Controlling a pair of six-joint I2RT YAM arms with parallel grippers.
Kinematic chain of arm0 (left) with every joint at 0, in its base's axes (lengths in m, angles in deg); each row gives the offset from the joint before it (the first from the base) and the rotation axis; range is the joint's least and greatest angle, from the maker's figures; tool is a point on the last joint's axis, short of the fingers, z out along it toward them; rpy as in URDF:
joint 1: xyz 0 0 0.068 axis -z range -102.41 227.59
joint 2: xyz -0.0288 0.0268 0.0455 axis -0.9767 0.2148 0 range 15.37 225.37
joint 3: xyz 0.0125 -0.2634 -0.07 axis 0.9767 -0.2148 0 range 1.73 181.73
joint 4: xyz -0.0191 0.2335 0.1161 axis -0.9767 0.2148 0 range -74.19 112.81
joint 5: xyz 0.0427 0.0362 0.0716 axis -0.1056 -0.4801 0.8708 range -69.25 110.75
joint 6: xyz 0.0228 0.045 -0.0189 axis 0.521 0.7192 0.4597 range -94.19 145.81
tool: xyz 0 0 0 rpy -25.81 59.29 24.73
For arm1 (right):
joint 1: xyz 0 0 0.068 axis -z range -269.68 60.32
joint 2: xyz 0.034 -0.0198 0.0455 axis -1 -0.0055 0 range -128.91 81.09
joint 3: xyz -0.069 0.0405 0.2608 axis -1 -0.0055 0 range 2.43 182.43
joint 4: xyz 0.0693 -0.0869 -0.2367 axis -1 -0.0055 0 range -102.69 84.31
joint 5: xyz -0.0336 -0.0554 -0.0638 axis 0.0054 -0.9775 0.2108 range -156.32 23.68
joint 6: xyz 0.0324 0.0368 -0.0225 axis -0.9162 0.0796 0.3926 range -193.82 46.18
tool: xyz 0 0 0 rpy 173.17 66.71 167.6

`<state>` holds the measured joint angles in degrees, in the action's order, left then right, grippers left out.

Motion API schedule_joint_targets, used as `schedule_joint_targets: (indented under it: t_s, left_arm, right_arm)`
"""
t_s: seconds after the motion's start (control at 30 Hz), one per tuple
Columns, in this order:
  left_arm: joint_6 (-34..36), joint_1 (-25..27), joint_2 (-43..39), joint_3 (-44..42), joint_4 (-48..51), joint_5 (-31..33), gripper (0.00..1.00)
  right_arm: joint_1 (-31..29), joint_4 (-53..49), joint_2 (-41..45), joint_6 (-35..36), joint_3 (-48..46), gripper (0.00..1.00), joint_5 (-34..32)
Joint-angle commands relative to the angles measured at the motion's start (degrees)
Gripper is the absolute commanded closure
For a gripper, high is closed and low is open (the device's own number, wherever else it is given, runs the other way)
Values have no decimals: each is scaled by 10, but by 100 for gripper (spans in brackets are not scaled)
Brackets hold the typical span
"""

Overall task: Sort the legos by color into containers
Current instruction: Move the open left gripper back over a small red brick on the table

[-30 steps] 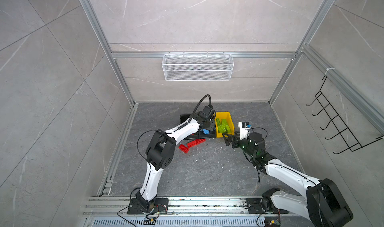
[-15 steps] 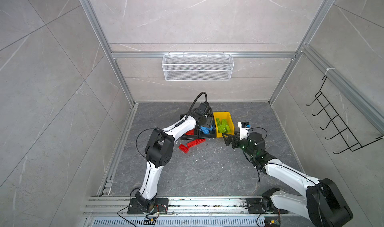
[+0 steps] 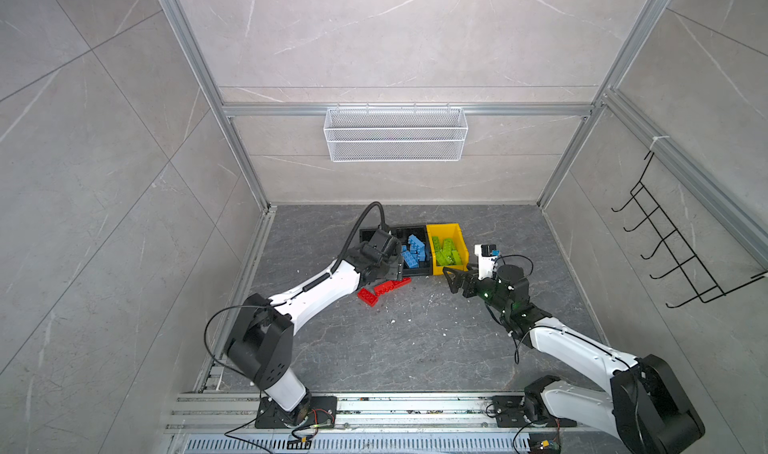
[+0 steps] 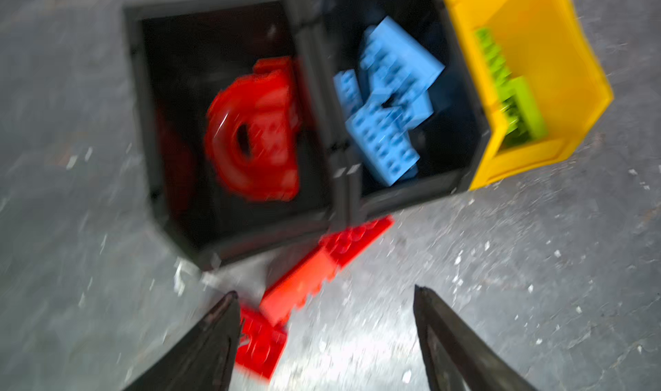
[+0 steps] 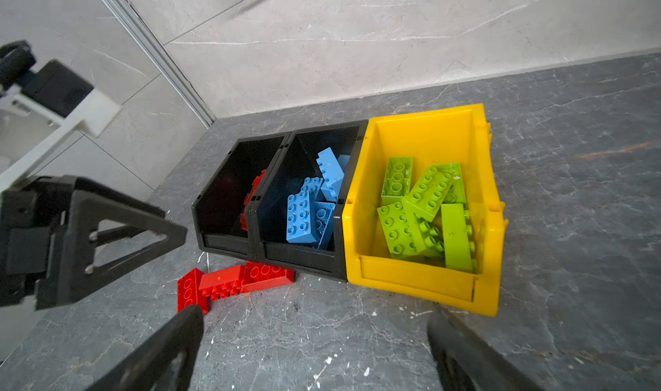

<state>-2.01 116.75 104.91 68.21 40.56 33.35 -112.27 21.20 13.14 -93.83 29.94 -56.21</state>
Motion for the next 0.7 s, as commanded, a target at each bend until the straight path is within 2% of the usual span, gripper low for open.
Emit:
schedule_joint_targets:
  t_s: [0.0,0.13,0.33,0.47,0.67]
  left_arm:
    - [-81,5,-52,-72,-25,51,21]
    - [-97,5,-79,-125,-44,79,22]
    - [-102,4,-65,-154,-63,102,24]
    - [-95,-9,-48,-177,-98,86,29]
    - [-96,-16,-5,-171,-102,72,30]
  right_arm:
    - [-1,11,-5,-11,7,0,10]
    - [0,11,-5,-12,8,0,12]
    - [0,9,-5,-10,8,0,10]
    - [-1,8,-7,-12,10,0,13]
    - [-1,4,-7,-13,12,0,15]
